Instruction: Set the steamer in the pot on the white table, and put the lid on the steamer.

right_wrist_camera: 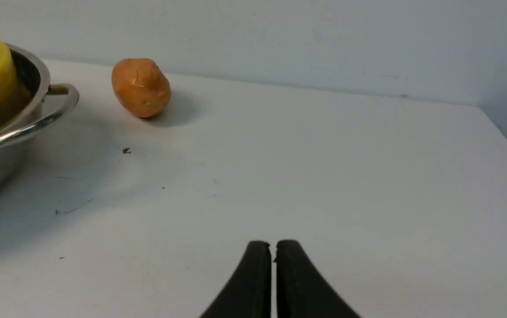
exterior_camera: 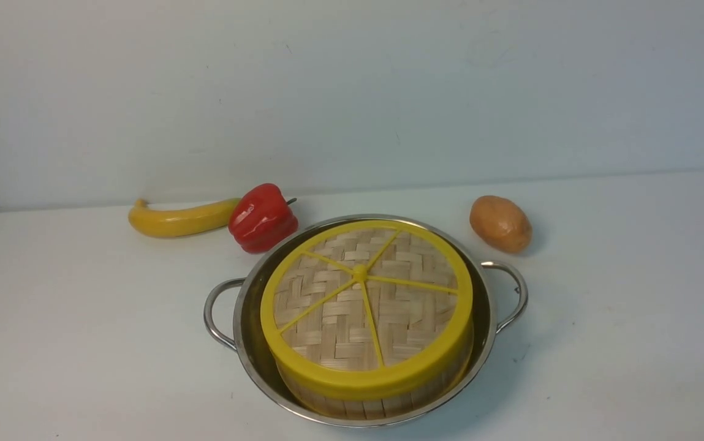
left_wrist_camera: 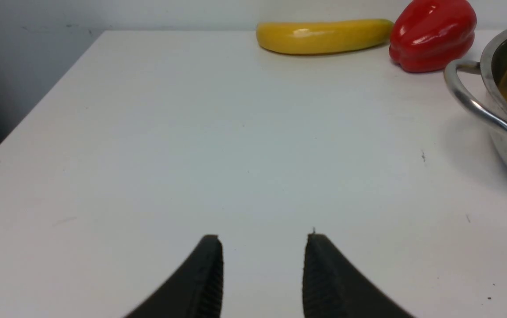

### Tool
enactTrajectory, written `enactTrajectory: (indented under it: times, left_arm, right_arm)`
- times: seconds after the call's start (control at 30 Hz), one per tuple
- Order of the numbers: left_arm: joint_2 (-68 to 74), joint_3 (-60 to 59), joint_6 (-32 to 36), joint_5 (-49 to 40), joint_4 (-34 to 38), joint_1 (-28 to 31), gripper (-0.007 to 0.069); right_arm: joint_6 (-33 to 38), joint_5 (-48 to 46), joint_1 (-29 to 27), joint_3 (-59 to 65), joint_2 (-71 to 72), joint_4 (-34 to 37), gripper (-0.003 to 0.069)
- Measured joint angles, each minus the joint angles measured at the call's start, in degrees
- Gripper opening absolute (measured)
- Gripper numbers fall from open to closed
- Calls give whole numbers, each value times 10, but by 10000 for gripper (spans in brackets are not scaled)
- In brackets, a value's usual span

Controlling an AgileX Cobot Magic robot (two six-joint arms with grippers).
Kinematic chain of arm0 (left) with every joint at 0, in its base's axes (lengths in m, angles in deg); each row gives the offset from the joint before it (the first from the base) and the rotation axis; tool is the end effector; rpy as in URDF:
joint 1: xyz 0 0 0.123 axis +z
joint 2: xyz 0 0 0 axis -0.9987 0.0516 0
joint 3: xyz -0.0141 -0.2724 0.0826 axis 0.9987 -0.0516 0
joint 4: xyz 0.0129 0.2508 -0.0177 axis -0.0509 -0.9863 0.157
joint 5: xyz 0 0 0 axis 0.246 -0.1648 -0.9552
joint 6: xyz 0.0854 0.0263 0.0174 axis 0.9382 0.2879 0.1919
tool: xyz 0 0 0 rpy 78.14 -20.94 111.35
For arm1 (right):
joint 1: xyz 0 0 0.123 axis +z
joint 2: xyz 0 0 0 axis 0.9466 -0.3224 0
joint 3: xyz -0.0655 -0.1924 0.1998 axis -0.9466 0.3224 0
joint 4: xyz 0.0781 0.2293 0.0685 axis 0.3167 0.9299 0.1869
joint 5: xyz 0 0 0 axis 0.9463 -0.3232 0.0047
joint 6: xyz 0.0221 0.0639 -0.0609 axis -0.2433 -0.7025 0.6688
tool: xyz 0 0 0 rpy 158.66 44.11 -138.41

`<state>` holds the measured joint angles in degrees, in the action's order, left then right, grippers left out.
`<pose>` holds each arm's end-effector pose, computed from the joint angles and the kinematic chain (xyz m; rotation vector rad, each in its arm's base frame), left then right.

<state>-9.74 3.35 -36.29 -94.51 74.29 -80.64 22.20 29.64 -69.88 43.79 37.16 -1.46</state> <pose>0.0520 0.0065 0.1697 -0.1219 1.8817 0.0737 0.0519 0.0001 0.1699 -0.0611 1.9007 -0.0296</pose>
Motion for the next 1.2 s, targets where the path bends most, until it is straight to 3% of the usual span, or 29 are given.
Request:
enactTrajectory:
  times: [0.23, 1.2]
  left_arm:
    - [0, 0, 0, 0, 0, 0, 248]
    - [0, 0, 0, 0, 0, 0, 248]
  right_arm:
    - [-54, 0, 0, 0, 0, -28, 18]
    - [-57, 0, 0, 0, 0, -29, 34]
